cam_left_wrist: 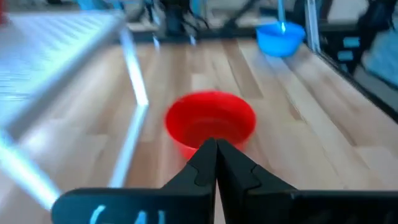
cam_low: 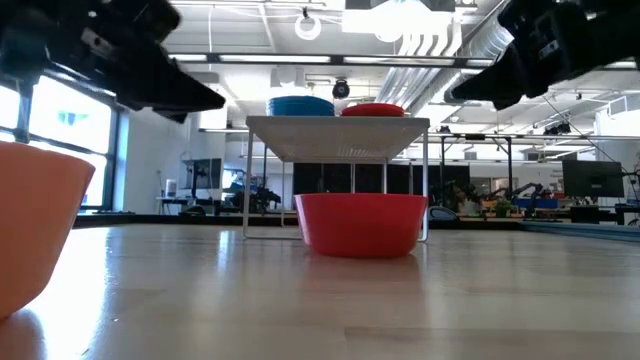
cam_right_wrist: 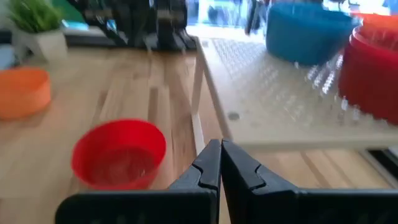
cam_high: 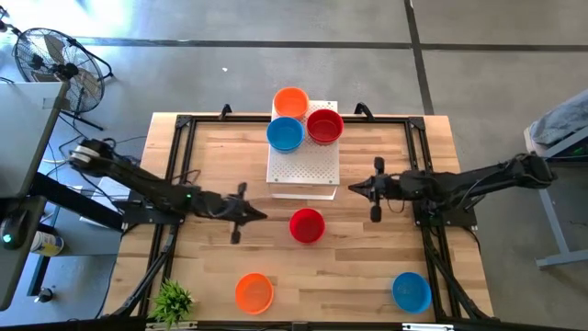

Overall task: Pick & Place Mini bowls
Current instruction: Stack the red bowl on top of the red bowls on the shelf

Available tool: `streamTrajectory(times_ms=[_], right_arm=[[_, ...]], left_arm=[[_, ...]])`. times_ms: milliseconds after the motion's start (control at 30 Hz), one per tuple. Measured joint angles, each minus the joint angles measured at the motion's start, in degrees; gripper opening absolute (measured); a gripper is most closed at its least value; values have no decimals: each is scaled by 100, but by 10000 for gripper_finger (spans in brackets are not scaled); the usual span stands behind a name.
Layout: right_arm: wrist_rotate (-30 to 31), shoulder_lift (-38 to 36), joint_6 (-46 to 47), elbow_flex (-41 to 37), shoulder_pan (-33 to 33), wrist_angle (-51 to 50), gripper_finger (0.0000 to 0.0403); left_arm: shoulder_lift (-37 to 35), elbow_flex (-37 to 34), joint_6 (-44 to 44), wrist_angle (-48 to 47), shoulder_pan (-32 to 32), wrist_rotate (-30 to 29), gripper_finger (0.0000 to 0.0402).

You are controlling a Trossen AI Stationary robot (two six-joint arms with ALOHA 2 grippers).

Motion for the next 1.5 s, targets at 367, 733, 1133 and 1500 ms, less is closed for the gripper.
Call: streamTrajectory(times_ms=[367,733,1133,1500], right_arm=[[820,2224,1214,2213,1045,-2288,36],[-550,5059,-259,4327,1226,-3835,121],[-519,6350,-1479,5160,1359,-4592,83],[-942,6128,-1182,5366,1401,-4828,5]], left_arm=[[-1363,-1655,-36,1439,620,-158,0],[-1401,-1728,-211,1442,1086,508,0],[-1398,-1728,-230,1422,1087,451,0],[-1398,-1728,-272,1392,1087,355,0]])
